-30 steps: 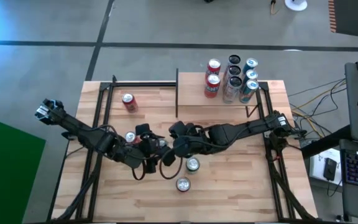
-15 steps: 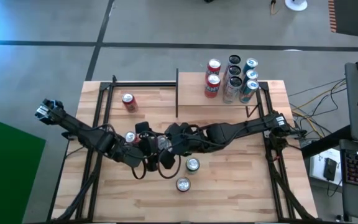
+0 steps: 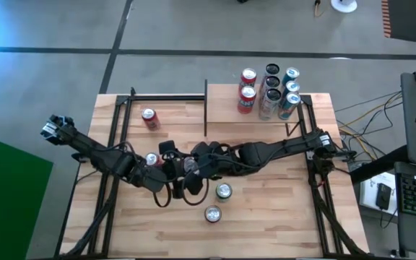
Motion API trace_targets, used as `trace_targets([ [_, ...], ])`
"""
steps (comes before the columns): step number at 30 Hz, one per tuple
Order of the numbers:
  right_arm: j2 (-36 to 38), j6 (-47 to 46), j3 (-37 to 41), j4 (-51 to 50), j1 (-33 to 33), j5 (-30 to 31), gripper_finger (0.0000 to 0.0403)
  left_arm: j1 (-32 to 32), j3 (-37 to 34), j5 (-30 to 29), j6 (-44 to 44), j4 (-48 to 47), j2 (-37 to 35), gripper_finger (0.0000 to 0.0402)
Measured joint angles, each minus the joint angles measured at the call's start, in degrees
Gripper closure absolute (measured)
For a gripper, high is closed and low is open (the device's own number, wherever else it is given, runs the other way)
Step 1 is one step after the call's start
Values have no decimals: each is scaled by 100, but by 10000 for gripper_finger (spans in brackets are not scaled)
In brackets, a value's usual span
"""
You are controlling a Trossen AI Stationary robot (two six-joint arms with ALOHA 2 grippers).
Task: Place canned beverage on shelf
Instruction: Put the red soda can on the shelf aligned with the other red soda cans
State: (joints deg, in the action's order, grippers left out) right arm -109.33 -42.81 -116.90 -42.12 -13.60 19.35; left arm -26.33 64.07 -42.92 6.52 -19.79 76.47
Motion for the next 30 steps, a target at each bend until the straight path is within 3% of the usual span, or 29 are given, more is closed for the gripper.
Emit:
trace_targets([
  [8,112,-138,-59,-335,150,-136,104,172,137,195,264,-45,-6,93],
  [20,228,468,-1519,-4036,1117,33,104,371,715,280,726,-1102,-152,59],
  [30,789,1206,-1235,-4397,1947,-130,104,486,643,116,1288,-1823,-435,78],
])
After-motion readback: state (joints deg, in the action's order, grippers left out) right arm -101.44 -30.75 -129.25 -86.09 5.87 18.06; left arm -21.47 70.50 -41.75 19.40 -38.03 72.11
